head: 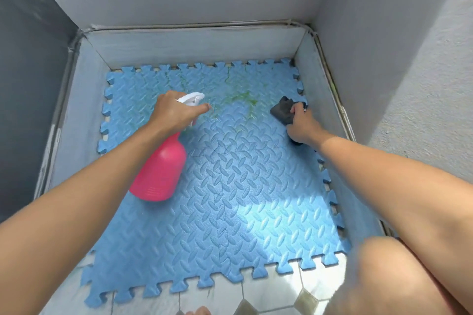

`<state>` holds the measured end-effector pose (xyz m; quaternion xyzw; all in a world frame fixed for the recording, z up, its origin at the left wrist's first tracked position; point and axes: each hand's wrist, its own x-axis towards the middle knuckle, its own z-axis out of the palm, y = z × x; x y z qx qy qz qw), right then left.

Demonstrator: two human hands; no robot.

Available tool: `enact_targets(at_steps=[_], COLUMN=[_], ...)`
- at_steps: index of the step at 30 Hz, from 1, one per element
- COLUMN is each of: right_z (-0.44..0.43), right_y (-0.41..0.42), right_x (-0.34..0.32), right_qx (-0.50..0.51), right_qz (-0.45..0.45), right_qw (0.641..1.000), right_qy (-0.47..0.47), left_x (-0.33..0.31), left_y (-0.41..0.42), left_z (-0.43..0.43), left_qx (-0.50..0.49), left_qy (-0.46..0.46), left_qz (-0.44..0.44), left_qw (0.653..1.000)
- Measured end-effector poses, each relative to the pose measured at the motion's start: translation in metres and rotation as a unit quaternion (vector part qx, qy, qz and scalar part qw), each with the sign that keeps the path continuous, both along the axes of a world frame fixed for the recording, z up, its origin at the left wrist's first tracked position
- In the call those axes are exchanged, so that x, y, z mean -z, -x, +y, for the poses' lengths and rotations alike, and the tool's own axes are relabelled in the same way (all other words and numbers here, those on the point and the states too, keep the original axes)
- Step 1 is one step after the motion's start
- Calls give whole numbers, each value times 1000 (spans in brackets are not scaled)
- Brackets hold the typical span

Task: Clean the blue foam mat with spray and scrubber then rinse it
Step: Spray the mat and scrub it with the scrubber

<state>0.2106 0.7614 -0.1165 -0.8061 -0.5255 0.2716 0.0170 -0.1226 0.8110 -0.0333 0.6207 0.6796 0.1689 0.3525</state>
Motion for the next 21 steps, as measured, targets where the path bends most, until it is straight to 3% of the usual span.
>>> enact_targets(at_steps=[4,14,21], right_z=[10,26,30], right_y=[-10,-14,-11], right_x=[4,1,-7], right_qx=[12,61,37], right_qz=[36,99,41], right_qw=[999,992,995], right_qy=[10,47,83], left_x=[-2,1,1], left_y=[-7,6,23], left_z=[8,22,23], left_qx=[27,1,56], left_qy=[-47,-71,21], left_qz=[73,8,-36], left_qw=[996,997,998])
